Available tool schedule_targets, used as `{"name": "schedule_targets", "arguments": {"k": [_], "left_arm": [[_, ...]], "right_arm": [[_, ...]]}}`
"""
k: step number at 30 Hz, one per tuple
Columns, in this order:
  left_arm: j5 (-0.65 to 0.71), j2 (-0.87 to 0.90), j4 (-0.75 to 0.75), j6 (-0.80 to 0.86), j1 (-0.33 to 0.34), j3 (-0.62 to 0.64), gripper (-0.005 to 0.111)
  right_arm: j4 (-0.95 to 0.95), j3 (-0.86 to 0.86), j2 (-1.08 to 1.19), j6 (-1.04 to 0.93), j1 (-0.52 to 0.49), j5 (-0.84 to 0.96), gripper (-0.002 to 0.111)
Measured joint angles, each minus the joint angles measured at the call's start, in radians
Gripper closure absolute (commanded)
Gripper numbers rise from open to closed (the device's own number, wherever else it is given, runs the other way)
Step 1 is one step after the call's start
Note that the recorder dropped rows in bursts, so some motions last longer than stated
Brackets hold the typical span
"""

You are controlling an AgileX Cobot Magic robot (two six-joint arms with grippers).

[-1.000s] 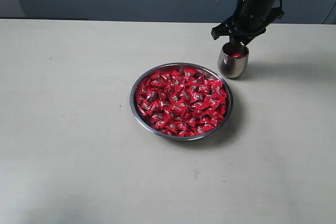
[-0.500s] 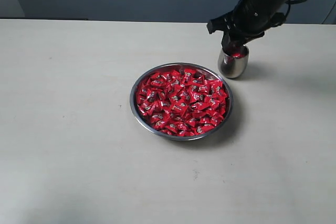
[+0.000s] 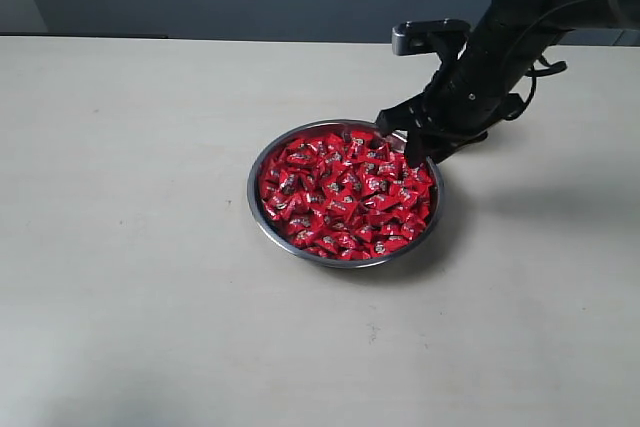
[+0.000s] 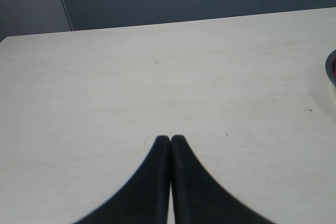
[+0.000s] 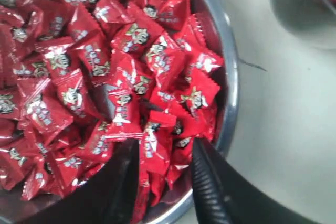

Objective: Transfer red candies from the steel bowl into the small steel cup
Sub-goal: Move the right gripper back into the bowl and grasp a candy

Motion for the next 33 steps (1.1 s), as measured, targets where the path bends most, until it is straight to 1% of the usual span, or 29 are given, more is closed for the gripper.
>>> {"name": "schedule_targets", "arguments": {"k": [7,12,20,33], "left_arm": [[0.000,0.000,0.000,0.000,0.000,0.000,0.106],[0.000,0.000,0.000,0.000,0.000,0.000,0.106],[0.000,0.000,0.000,0.000,0.000,0.000,0.106],[0.000,0.000,0.000,0.000,0.000,0.000,0.106]], "right_arm": [[0.000,0.000,0.000,-0.003,0.036,-0.002,0.074],[-0.003,0.000,0.004,-0.004,0.036,0.000,0.074],[-0.003,0.000,0.073,-0.004,0.036,0.018,0.074],[-0.017,0.000,0.078,-0.004,0.036,0.006,0.074]]}}
